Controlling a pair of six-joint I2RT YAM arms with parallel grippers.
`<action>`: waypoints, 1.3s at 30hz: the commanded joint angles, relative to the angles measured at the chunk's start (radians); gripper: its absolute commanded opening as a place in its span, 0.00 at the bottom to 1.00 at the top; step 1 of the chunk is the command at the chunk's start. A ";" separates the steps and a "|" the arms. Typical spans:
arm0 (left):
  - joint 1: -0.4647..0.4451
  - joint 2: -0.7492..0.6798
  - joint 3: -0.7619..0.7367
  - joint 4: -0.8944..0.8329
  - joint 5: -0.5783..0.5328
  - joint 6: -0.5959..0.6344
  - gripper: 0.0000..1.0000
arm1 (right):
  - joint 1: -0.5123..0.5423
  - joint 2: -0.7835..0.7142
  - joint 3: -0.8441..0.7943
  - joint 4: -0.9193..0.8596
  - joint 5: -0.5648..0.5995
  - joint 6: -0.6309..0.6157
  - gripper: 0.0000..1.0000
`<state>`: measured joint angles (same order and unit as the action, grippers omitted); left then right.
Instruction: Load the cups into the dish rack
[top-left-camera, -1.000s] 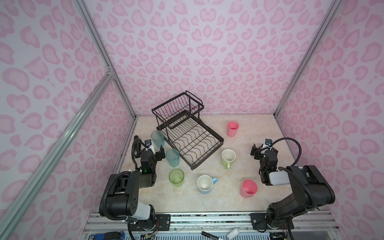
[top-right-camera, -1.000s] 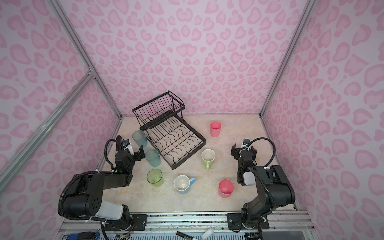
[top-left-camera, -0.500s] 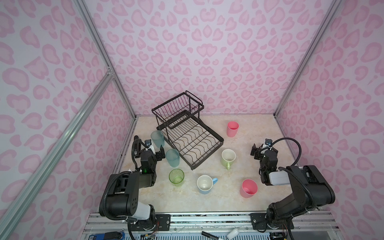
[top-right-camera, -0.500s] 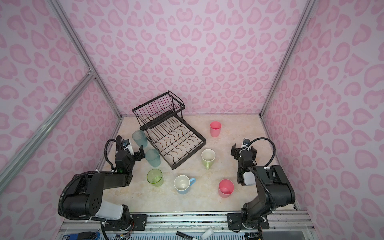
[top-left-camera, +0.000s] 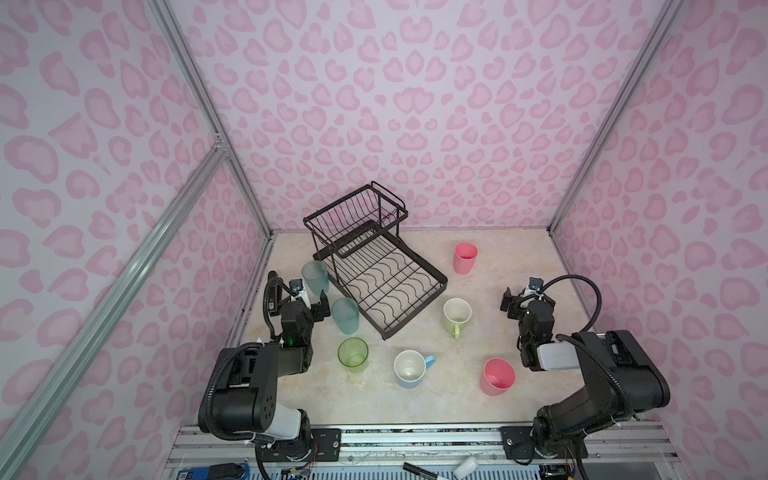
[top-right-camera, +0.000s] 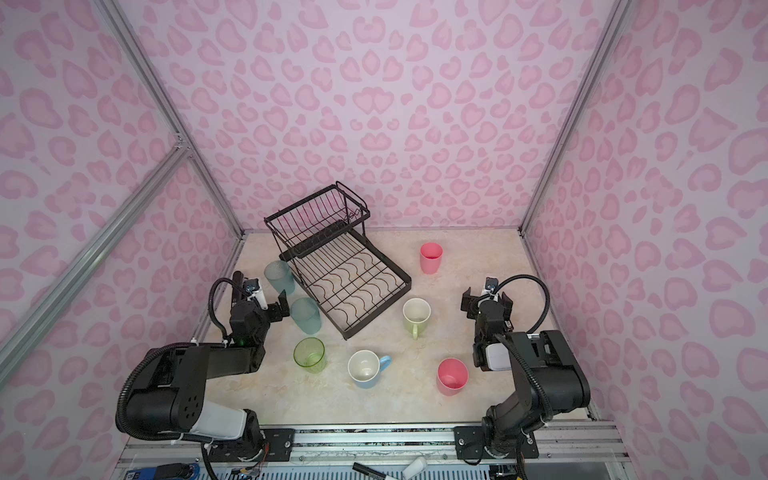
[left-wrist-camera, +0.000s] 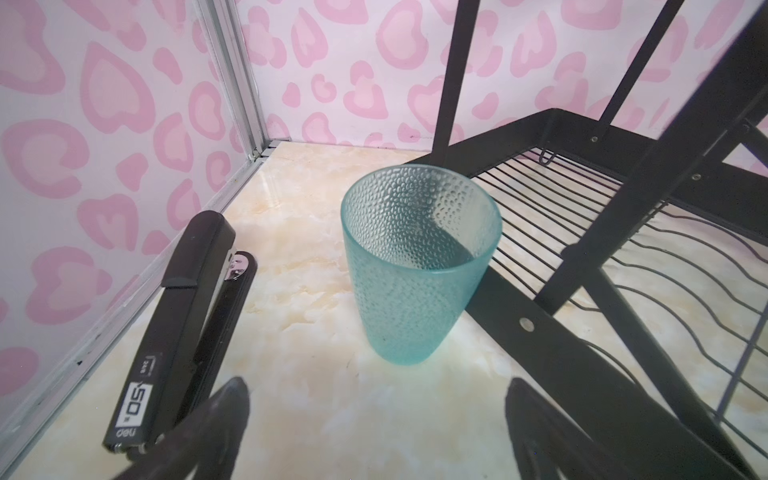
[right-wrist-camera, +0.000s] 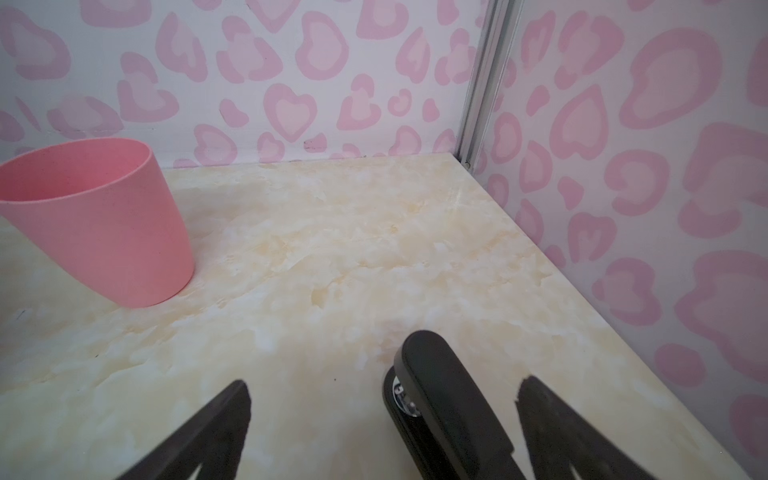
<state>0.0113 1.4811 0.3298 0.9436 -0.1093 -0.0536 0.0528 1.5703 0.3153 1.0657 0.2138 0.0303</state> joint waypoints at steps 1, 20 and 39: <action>0.001 -0.008 0.001 0.037 0.002 -0.002 0.98 | 0.011 0.001 -0.012 0.036 0.054 -0.016 1.00; -0.009 -0.102 0.102 -0.230 -0.093 -0.041 0.97 | 0.148 -0.064 0.038 -0.069 0.294 -0.121 0.99; -0.010 -0.246 0.356 -0.771 -0.261 -0.269 1.00 | 0.229 -0.190 0.117 -0.238 0.467 -0.114 0.96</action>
<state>0.0006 1.2472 0.6292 0.3332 -0.3141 -0.2470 0.2790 1.3987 0.4206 0.8761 0.6533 -0.1078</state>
